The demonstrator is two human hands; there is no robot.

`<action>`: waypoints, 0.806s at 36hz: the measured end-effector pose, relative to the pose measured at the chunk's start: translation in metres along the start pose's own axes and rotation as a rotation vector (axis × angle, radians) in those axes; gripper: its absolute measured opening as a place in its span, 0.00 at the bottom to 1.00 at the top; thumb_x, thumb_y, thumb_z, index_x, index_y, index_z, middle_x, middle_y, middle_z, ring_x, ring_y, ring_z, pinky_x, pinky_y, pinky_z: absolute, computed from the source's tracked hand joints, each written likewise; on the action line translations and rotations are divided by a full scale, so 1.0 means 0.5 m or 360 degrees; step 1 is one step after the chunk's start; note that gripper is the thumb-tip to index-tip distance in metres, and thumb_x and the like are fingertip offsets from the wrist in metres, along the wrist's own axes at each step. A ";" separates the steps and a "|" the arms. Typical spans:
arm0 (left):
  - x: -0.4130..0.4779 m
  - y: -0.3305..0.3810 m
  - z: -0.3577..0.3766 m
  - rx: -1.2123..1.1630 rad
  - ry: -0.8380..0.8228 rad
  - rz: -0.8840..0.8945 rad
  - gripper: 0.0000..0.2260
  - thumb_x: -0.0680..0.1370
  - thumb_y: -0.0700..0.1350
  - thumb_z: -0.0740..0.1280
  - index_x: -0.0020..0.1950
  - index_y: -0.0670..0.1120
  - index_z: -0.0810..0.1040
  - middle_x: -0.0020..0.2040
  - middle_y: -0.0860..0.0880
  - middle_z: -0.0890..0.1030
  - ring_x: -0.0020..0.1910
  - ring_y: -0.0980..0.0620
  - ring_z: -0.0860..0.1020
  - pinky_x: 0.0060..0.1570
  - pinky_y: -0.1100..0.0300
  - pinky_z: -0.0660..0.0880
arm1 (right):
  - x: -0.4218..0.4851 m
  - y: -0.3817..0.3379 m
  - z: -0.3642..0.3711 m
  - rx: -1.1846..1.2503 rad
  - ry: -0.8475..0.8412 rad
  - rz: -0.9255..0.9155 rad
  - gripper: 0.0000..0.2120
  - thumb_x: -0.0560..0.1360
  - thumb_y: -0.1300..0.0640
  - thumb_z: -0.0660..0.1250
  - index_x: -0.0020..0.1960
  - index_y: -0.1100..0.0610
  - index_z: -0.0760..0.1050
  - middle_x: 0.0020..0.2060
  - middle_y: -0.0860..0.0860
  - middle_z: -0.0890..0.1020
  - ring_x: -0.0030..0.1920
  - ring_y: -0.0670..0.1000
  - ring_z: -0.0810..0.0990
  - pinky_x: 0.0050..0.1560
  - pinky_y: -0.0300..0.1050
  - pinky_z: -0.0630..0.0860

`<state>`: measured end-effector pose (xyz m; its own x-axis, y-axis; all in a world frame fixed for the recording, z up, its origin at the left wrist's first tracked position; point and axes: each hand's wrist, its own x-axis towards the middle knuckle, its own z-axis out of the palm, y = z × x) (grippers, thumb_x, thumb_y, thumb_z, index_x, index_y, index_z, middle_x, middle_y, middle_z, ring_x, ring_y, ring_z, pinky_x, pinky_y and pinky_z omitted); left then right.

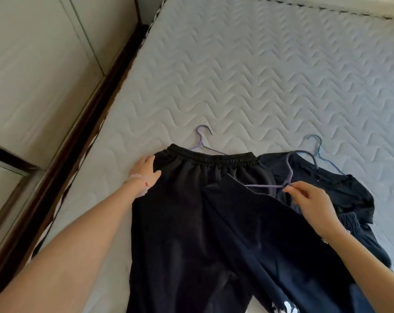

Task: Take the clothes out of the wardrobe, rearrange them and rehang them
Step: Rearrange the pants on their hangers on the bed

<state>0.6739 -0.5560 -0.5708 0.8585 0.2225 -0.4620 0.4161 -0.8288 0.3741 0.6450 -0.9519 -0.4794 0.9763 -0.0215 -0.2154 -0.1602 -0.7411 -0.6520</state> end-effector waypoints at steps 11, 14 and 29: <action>0.104 0.000 0.035 -0.0007 0.0031 -0.0233 0.23 0.79 0.53 0.60 0.67 0.40 0.67 0.64 0.39 0.74 0.61 0.37 0.73 0.61 0.43 0.71 | 0.014 0.069 0.004 0.0168 -0.0064 0.0067 0.08 0.76 0.53 0.64 0.41 0.47 0.80 0.26 0.46 0.73 0.24 0.42 0.68 0.26 0.33 0.62; 0.075 0.005 0.033 -0.0061 -0.0016 -0.0246 0.23 0.78 0.54 0.62 0.67 0.41 0.68 0.62 0.39 0.76 0.59 0.37 0.75 0.59 0.46 0.73 | 0.001 0.071 0.003 0.0195 -0.0083 0.0073 0.08 0.77 0.55 0.64 0.43 0.47 0.80 0.27 0.48 0.73 0.25 0.41 0.69 0.28 0.32 0.63; -0.258 0.070 -0.118 -0.0556 0.0131 -0.0168 0.15 0.77 0.55 0.62 0.60 0.51 0.77 0.54 0.48 0.82 0.51 0.43 0.79 0.55 0.48 0.75 | -0.160 -0.053 -0.128 0.0204 -0.0095 0.0031 0.07 0.76 0.55 0.65 0.42 0.49 0.81 0.28 0.47 0.75 0.28 0.40 0.71 0.34 0.33 0.67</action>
<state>0.5952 -0.5832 -0.4505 0.8208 0.3496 -0.4518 0.5686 -0.5770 0.5864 0.5808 -0.9734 -0.3982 0.9630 0.0081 -0.2694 -0.1999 -0.6489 -0.7341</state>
